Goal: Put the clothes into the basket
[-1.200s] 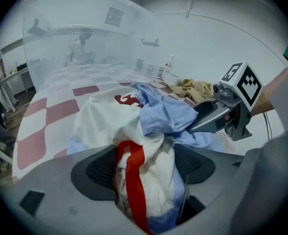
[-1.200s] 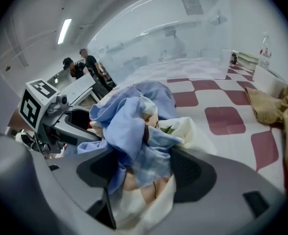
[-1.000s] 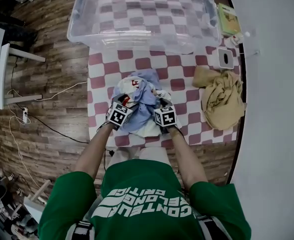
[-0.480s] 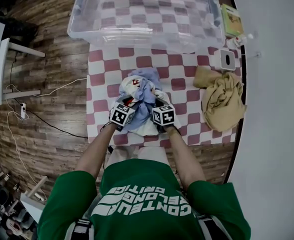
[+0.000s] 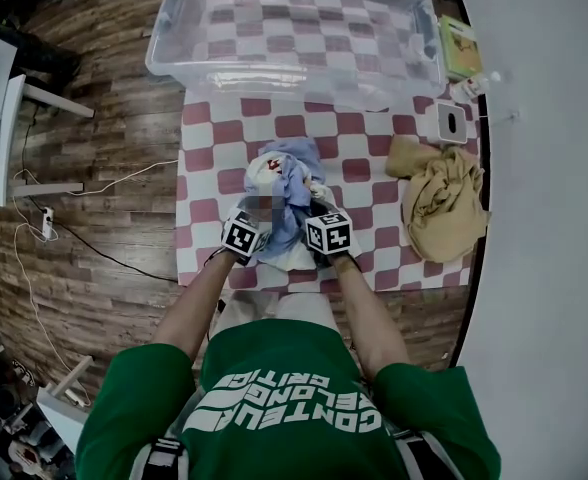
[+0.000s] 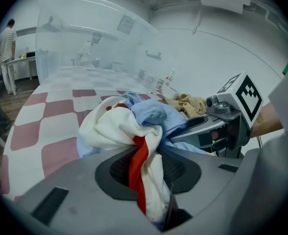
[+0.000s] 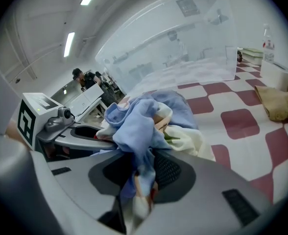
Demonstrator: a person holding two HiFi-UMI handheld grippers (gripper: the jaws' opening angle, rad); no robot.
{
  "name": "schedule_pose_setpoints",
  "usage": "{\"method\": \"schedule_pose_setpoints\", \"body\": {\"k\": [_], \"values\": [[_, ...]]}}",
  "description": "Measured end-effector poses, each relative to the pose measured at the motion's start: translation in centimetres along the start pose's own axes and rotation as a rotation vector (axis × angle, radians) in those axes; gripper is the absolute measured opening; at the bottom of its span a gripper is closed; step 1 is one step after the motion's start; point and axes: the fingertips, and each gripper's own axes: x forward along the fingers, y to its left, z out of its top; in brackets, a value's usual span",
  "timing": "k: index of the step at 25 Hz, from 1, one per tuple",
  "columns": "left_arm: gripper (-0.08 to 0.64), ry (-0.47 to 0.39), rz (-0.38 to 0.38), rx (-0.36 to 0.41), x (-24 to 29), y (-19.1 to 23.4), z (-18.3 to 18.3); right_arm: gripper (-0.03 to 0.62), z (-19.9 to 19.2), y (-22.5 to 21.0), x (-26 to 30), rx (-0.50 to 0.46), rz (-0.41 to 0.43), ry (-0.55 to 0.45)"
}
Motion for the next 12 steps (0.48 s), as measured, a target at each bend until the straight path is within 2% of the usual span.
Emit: {"method": "schedule_pose_setpoints", "body": {"k": [8,12], "values": [[0.107,-0.106,0.005,0.052,-3.2,-2.1,2.4,0.118,2.1,2.2,-3.4,-0.022,-0.026,-0.117],[0.104,-0.186,0.005,0.088,-5.4,-3.3,5.3,0.115,4.7,3.4,-6.0,-0.052,-0.042,-0.205]]}}
